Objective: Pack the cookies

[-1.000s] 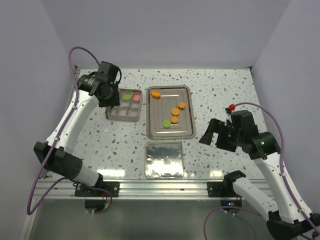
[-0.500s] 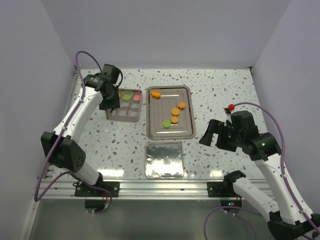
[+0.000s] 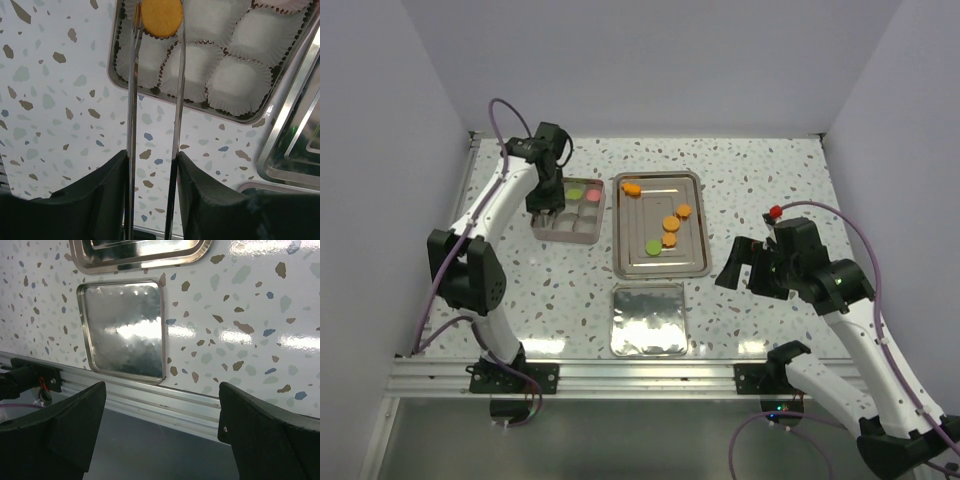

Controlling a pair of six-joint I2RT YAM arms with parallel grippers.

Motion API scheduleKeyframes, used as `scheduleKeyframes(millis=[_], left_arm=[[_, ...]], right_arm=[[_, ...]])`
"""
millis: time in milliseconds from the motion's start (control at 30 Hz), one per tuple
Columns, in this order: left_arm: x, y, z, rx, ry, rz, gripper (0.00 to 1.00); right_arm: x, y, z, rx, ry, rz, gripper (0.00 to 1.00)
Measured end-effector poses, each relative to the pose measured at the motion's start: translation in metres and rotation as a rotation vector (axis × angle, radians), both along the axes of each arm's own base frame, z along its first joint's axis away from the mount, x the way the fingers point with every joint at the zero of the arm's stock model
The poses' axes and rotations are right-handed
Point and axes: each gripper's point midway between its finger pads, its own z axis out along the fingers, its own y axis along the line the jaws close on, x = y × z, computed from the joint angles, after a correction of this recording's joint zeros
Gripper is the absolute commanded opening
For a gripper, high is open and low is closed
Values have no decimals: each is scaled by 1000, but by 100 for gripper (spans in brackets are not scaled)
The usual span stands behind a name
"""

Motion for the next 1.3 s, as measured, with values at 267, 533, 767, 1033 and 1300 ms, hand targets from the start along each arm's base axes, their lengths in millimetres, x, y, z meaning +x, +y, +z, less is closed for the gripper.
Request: scheduleKeyframes(millis=[267,533,767,1033,1300], left_arm=[[9,-1,-9,8,21,-2,46],[9,2,-9,18,19,2,46],[9,3,-8,25,15,4,46],[9,5,-7,30,12,9,47],[10,7,-7,31,11,14,51]], right_arm=[[1,0,0,-4,-8,2,99],[2,-3,-2,-19,-11,-5,98],[2,-3,-2,-21,-9,-4,99],[1,-4,-4,-25,-7,-2,98],[-1,-5,-4,-25,-11,0,99]])
